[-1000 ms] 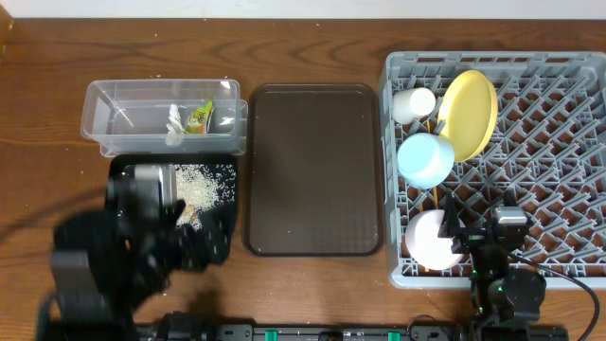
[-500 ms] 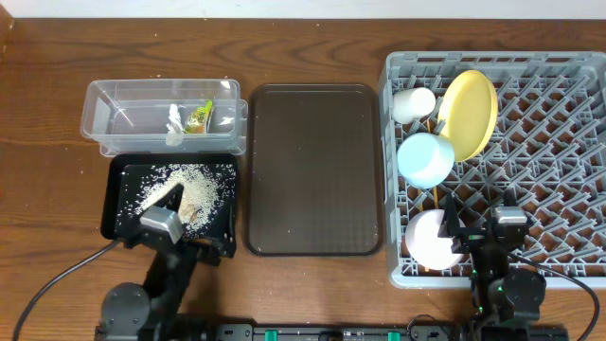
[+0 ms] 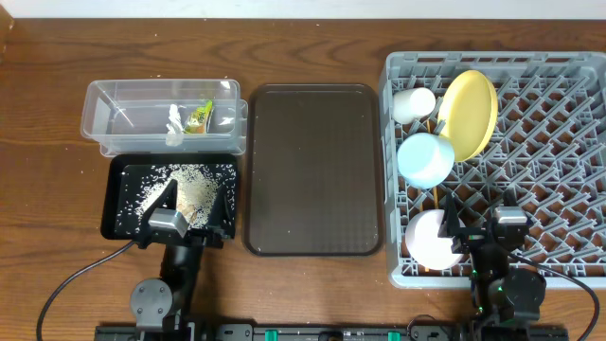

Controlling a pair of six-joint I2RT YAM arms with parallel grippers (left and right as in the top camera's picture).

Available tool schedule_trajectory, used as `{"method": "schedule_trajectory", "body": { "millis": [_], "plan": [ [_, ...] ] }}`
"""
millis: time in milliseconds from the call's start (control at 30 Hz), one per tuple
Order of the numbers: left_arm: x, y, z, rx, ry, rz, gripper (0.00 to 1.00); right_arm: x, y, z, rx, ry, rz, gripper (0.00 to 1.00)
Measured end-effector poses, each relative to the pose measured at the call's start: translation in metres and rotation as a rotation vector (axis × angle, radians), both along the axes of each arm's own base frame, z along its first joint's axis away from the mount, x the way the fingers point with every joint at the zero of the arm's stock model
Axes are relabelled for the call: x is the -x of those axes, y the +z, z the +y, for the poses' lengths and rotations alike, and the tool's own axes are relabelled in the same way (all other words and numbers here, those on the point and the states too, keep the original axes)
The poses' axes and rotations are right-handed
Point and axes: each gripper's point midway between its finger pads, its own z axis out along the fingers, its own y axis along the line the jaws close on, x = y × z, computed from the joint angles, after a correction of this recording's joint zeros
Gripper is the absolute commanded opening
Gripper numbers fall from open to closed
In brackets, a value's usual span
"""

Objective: Sort waste into correct bins and load items into the dishwasher rack

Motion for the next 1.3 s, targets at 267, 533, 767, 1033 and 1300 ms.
{"method": "schedule_trajectory", "body": {
  "millis": [267,533,767,1033,1300],
  "plan": [
    [-0.003,-0.059,0.016,-0.007,0.096,0.229,0.92,0.0,0.0,0.0,0.0,0.0,-0.001,0.99],
    [-0.002,-0.058,0.019,-0.043,0.12,0.227,0.91,0.0,0.0,0.0,0.0,0.0,0.0,0.99],
    [-0.002,-0.058,0.02,-0.093,0.127,0.222,0.91,0.0,0.0,0.0,0.0,0.0,0.0,0.99],
    [-0.002,-0.058,0.02,-0.166,0.128,0.216,0.91,0.0,0.0,0.0,0.0,0.0,0.0,0.99],
    [-0.002,-0.058,0.021,-0.181,0.133,0.215,0.91,0.0,0.0,0.0,0.0,0.0,0.0,0.99]
  ]
}}
